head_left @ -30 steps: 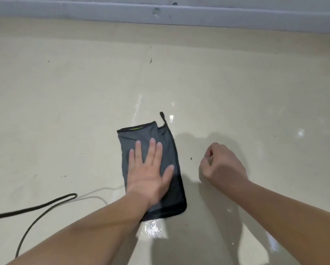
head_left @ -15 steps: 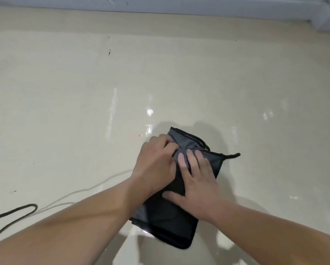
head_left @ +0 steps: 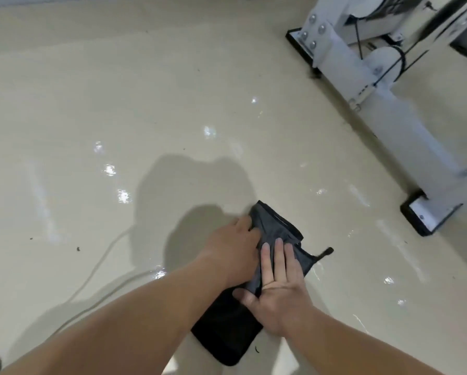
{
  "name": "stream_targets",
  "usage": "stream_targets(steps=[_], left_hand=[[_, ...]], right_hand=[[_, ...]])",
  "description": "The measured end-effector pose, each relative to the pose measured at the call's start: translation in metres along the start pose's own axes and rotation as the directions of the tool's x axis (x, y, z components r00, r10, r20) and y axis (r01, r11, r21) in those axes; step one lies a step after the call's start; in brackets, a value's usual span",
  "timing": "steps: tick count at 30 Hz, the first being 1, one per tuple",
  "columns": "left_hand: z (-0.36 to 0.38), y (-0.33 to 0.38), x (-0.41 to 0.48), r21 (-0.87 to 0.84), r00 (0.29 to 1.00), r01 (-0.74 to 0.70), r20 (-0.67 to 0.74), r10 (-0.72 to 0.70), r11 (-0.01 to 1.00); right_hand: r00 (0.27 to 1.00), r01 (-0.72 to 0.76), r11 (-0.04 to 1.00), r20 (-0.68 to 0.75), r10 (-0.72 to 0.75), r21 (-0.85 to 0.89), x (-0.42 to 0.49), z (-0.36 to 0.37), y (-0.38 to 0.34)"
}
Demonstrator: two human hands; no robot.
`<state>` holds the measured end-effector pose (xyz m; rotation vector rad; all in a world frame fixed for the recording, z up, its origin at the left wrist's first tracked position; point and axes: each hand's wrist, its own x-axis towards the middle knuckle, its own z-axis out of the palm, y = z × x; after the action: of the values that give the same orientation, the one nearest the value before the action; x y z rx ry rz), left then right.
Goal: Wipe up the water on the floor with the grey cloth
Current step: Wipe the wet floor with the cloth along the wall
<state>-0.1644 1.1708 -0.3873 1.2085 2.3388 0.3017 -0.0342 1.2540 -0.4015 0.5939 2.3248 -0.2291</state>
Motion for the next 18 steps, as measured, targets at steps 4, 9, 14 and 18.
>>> stream_targets(steps=[4, 9, 14, 18], left_hand=[[0.029, 0.059, 0.014, 0.209, 0.989, -0.102, 0.125, 0.077, 0.973], [0.047, 0.079, 0.01, 0.214, 0.99, -0.132, 0.079, 0.117, 0.968], [0.051, 0.082, 0.007, 0.095, 0.998, -0.065, -0.007, 0.066, 0.993], [0.056, 0.097, 0.006, 0.116, 0.998, -0.051, -0.028, 0.055, 0.992]], right_hand=[[0.985, -0.175, 0.971, 0.03, 0.173, 0.163, -0.03, 0.032, 0.016], [0.935, -0.331, 0.927, 0.191, 0.298, 0.176, -0.04, 0.036, 0.012], [0.974, -0.225, 0.94, 0.061, 0.217, 0.255, -0.039, 0.048, 0.029], [0.996, -0.089, 0.985, 0.043, 0.084, 0.148, -0.033, 0.039, 0.08]])
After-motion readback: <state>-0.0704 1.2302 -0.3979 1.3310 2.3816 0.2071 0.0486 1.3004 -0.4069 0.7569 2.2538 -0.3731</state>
